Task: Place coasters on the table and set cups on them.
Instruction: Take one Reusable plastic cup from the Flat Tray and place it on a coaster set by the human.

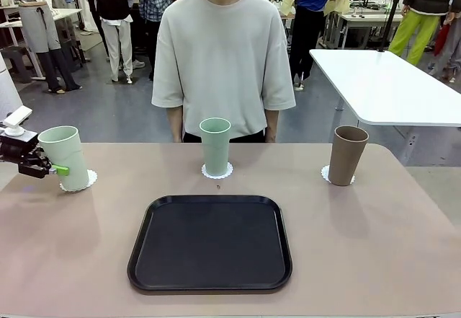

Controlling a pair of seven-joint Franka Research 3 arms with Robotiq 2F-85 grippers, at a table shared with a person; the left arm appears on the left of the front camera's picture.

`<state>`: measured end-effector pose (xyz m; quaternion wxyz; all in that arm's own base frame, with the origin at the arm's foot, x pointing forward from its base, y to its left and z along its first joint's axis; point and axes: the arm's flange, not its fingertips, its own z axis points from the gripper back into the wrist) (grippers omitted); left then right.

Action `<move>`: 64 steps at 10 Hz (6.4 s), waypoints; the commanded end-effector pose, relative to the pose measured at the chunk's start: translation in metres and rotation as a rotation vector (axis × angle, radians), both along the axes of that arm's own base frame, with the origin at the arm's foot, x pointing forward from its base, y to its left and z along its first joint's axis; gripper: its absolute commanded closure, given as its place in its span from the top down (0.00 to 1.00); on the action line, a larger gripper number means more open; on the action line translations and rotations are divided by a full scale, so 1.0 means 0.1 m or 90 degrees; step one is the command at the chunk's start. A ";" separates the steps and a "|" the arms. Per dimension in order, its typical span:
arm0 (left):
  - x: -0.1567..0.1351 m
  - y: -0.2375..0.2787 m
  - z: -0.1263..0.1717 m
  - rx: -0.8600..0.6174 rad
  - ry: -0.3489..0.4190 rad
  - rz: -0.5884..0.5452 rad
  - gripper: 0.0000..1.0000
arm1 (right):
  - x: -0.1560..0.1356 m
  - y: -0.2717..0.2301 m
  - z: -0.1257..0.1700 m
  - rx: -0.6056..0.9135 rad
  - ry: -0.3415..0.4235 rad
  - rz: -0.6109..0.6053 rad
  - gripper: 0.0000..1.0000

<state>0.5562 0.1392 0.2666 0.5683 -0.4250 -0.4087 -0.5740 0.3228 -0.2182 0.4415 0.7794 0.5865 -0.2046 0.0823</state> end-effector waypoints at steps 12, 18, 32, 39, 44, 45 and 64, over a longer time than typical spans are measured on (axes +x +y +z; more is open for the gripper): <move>0.13 0.08 -0.12 -0.018 -0.032 -0.004 1.00 | 0.00 0.01 0.01 0.009 -0.005 0.000 1.00; 0.12 0.15 -0.10 0.017 -0.040 -0.030 1.00 | 0.00 0.01 0.01 0.009 -0.005 0.000 1.00; -0.89 0.45 2.39 0.517 -0.270 0.017 1.00 | 0.00 0.01 0.01 0.009 -0.005 0.000 1.00; -1.54 -0.83 3.01 0.762 -0.105 -0.038 1.00 | 0.00 0.01 0.01 0.009 -0.005 0.000 1.00; -1.68 -1.00 2.91 0.777 -0.075 -0.072 1.00 | 0.00 0.01 0.01 0.009 -0.005 0.000 1.00; -1.68 -1.00 2.91 0.777 -0.075 -0.072 1.00 | 0.00 0.01 0.01 0.009 -0.005 0.000 1.00; -2.03 -1.05 2.78 0.760 0.294 0.438 1.00 | 0.00 0.01 0.01 0.009 -0.005 0.000 1.00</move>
